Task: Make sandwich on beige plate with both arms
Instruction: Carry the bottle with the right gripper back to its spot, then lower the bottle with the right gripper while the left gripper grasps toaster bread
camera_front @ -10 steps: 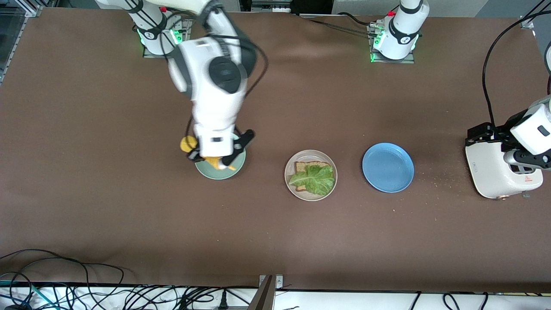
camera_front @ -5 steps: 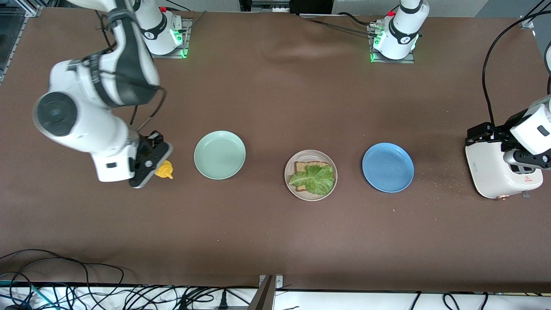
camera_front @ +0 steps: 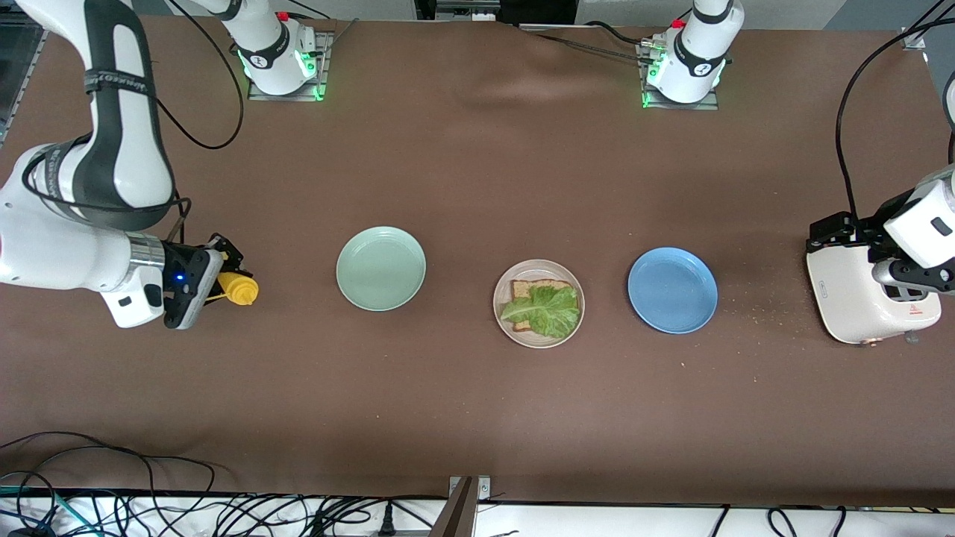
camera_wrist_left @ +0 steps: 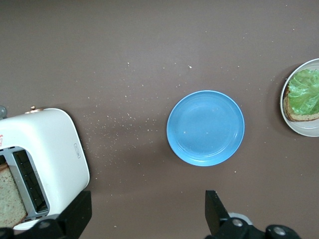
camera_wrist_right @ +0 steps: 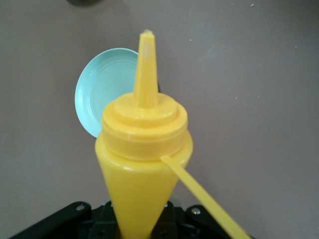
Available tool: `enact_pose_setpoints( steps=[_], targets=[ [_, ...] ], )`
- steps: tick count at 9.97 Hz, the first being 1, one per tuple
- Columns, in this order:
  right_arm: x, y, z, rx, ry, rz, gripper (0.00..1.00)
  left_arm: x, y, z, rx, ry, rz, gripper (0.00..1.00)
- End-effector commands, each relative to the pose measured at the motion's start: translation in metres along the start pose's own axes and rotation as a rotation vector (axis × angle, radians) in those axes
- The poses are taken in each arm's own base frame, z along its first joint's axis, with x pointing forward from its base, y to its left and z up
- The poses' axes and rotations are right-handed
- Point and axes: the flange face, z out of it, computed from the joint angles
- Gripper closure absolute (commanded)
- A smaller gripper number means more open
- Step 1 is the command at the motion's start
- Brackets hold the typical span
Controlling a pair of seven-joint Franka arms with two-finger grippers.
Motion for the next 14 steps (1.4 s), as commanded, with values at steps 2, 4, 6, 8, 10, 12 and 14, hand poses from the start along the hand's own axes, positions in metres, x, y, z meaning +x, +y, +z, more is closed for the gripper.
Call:
enact_pose_setpoints(
  steps=[2,4,6,8,10,12,14],
  targets=[
    [-0.073,0.008,0.026,0.078,0.168,-0.082,1.00,-0.003,-0.001,-0.003,0.034,-0.011,0.009,0.00],
    [-0.109,0.018,0.042,0.071,0.227,-0.187,1.00,-0.003,-0.003,-0.003,0.045,-0.018,0.007,0.00],
    [-0.155,0.025,0.064,0.085,0.325,-0.307,1.00,-0.003,-0.004,-0.003,0.053,-0.020,0.009,0.00],
    [-0.198,0.021,0.085,0.129,0.437,-0.328,1.00,-0.003,-0.004,-0.001,0.054,-0.023,0.006,0.00],
    [-0.234,0.026,0.120,0.183,0.564,-0.328,1.00,-0.001,-0.019,0.009,0.050,-0.035,-0.024,0.00],
    [-0.250,0.030,0.142,0.186,0.624,-0.355,1.00,-0.010,-0.058,0.010,0.044,-0.033,-0.088,0.00],
    [-0.257,0.031,0.151,0.199,0.656,-0.354,1.00,-0.018,-0.096,0.017,0.039,-0.041,-0.149,0.00]
  ],
)
